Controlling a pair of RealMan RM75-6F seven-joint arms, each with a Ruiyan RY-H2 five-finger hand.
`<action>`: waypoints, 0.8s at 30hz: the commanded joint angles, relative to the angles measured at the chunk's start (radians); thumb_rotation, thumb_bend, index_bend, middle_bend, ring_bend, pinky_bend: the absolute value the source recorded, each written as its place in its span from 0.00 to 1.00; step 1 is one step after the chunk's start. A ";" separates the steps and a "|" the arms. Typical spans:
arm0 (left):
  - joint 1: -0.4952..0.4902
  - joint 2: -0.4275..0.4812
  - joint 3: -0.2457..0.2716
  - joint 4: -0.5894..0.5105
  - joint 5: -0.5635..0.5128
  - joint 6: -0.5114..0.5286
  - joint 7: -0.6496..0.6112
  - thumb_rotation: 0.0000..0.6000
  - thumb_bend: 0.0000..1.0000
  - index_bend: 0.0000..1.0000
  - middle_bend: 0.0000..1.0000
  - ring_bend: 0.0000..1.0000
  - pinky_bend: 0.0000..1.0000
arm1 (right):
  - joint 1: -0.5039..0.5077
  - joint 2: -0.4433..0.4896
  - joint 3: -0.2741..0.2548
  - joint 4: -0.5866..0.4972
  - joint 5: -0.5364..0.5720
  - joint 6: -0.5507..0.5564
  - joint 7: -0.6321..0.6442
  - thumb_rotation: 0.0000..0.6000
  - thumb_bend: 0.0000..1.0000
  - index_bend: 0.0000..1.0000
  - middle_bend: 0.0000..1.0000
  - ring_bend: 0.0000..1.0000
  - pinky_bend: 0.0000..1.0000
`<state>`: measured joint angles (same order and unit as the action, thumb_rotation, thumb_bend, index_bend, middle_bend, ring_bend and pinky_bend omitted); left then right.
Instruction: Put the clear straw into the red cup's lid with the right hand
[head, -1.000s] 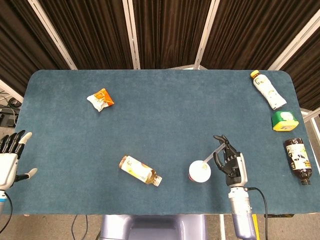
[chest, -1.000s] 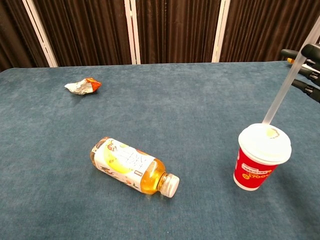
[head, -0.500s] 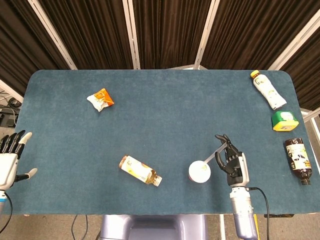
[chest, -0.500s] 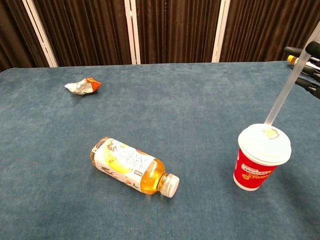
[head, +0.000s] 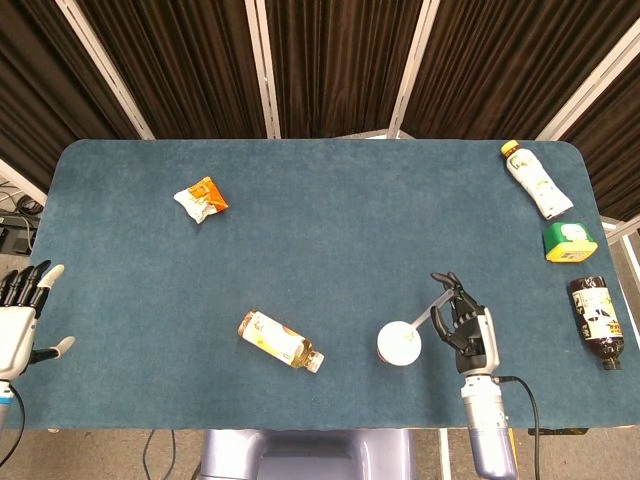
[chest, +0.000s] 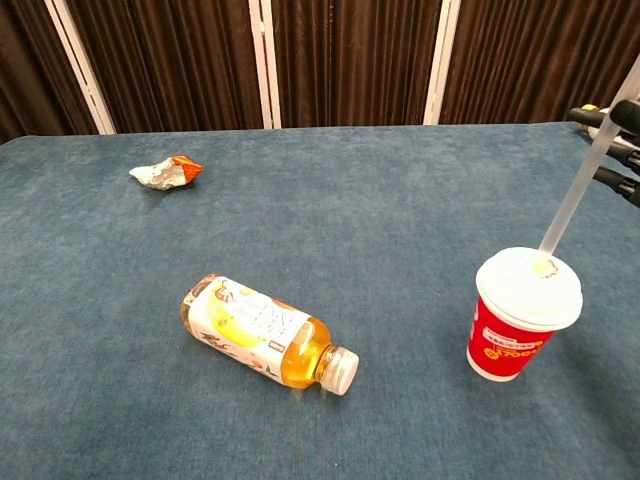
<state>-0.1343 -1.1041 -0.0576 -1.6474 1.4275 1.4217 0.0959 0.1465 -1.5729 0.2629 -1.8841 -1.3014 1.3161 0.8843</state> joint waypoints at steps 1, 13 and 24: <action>0.000 0.000 0.000 0.000 0.000 0.000 -0.001 1.00 0.15 0.00 0.00 0.00 0.00 | 0.000 0.000 -0.003 0.005 -0.002 -0.002 0.003 1.00 0.41 0.66 0.26 0.00 0.00; 0.000 0.001 0.001 0.001 0.001 -0.001 -0.002 1.00 0.15 0.00 0.00 0.00 0.00 | 0.008 0.014 -0.037 0.035 -0.057 -0.028 0.051 1.00 0.31 0.47 0.17 0.00 0.00; 0.000 0.001 0.000 0.000 0.001 -0.001 -0.003 1.00 0.15 0.00 0.00 0.00 0.00 | 0.012 0.020 -0.042 0.045 -0.064 -0.029 0.072 1.00 0.28 0.40 0.14 0.00 0.00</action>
<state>-0.1347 -1.1026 -0.0571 -1.6474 1.4284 1.4203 0.0929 0.1585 -1.5533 0.2212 -1.8393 -1.3650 1.2867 0.9565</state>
